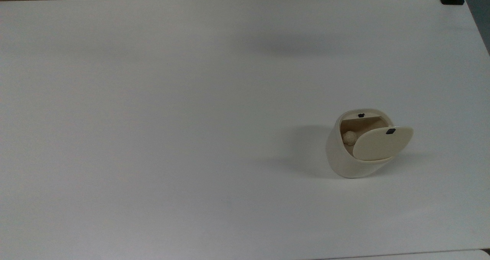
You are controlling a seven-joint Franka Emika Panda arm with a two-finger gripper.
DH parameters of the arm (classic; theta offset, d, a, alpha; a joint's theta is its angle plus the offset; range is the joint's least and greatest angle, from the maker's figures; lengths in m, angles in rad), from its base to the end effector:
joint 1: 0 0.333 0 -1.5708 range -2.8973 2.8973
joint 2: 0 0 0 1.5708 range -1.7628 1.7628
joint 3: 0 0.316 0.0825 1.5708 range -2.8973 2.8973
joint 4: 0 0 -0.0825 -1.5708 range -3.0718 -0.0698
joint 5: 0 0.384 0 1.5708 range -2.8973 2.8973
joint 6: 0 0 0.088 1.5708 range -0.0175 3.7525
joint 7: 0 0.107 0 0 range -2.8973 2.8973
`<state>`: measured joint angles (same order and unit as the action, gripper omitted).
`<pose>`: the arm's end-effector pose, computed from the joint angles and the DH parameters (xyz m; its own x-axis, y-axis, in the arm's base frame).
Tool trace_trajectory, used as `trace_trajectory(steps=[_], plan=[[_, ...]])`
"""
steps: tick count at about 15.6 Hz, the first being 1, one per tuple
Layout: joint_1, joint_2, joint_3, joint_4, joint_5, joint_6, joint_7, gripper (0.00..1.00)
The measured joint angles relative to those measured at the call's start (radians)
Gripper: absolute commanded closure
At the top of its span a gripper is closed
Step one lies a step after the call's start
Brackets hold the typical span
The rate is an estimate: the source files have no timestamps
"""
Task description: Open the trash bin
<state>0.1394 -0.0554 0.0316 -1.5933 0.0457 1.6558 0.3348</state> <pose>0.5371 0.0979 0.6523 0.9812 -0.1673 0.0966 -0.1598 -0.9839 -0.0801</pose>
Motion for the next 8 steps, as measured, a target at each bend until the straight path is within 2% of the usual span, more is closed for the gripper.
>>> trace_trajectory(steps=[4,8], plan=[[-0.129,-0.073,0.036,-0.070,0.026,-0.033,-0.069,0.00],[-0.170,-0.087,0.047,-0.092,0.019,-0.057,-0.192,0.00]])
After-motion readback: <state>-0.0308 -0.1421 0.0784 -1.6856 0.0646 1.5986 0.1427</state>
